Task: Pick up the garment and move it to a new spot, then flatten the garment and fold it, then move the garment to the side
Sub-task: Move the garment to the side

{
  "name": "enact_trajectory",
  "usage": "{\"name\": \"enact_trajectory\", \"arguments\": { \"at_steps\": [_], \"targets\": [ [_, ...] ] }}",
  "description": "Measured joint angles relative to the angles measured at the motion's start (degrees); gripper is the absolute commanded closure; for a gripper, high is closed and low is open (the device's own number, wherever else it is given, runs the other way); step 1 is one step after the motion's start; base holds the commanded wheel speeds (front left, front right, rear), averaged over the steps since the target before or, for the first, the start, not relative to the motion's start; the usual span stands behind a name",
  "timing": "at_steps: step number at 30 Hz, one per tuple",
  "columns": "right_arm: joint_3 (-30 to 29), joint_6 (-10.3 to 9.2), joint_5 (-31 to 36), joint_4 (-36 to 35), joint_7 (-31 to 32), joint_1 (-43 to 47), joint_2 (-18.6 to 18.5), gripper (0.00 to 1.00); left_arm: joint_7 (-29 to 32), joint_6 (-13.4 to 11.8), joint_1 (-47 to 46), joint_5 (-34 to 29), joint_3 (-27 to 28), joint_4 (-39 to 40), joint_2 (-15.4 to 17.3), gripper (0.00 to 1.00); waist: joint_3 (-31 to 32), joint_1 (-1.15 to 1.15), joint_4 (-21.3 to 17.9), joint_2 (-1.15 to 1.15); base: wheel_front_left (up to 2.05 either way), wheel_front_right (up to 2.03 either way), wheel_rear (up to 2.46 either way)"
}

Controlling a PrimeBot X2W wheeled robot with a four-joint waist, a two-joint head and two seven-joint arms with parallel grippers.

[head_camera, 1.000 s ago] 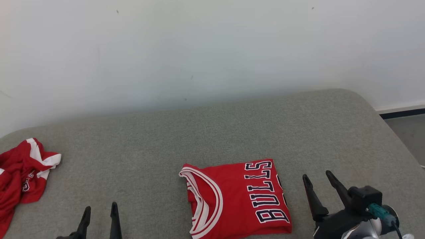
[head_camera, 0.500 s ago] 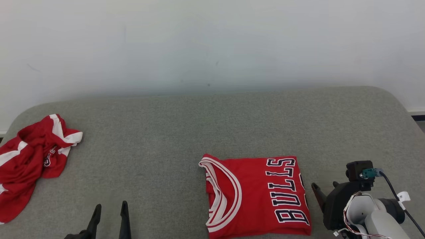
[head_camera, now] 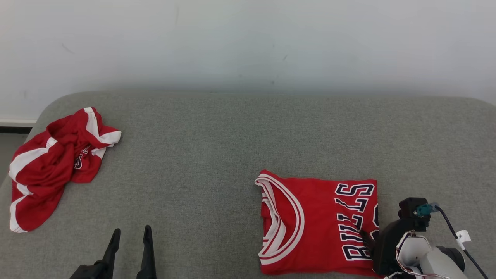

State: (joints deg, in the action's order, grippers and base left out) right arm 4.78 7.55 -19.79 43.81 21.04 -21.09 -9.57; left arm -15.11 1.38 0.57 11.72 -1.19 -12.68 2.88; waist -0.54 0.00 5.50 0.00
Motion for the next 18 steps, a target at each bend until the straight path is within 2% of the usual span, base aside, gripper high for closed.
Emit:
{"name": "enact_trajectory", "arguments": {
  "at_steps": [3,4,5,6,12,18],
  "targets": [
    [-0.29,0.01,0.68,1.66,2.00,-1.40,0.07,0.00,0.00,0.01,-0.57,-0.01,-0.24,0.27,0.00,0.00,-0.82,0.00,0.26,0.00,0.00,0.00,0.00],
    [-0.41,0.01,0.79,2.01,2.52,-1.83,0.08,0.52,0.00,0.01,-0.75,-0.01,-0.31,0.27,0.00,0.00,-1.08,0.00,0.31,0.00,0.00,0.00,0.00],
    [-0.21,0.01,1.13,2.19,2.80,-2.25,0.07,0.85,0.00,0.10,-1.01,-0.01,-0.40,0.26,0.01,0.00,-1.32,0.00,0.34,0.00,0.00,0.00,0.00],
    [0.00,0.01,1.35,2.21,2.89,-2.57,-0.01,1.00,0.00,0.10,-1.28,-0.01,-0.44,0.32,0.00,0.00,-1.55,0.00,0.35,0.00,0.00,0.00,0.00],
    [3.91,0.08,4.13,1.81,4.16,-5.40,-2.32,1.00,0.00,0.16,-1.60,0.05,-0.29,0.86,0.01,0.00,-2.81,0.00,-0.64,0.00,0.00,0.00,0.00],
    [11.79,0.03,6.37,-1.55,5.61,-11.77,-8.55,1.00,-0.01,1.00,-2.68,0.47,0.10,2.07,0.01,0.00,-4.70,0.01,-3.10,0.01,0.00,0.00,0.00]
  ]
}}
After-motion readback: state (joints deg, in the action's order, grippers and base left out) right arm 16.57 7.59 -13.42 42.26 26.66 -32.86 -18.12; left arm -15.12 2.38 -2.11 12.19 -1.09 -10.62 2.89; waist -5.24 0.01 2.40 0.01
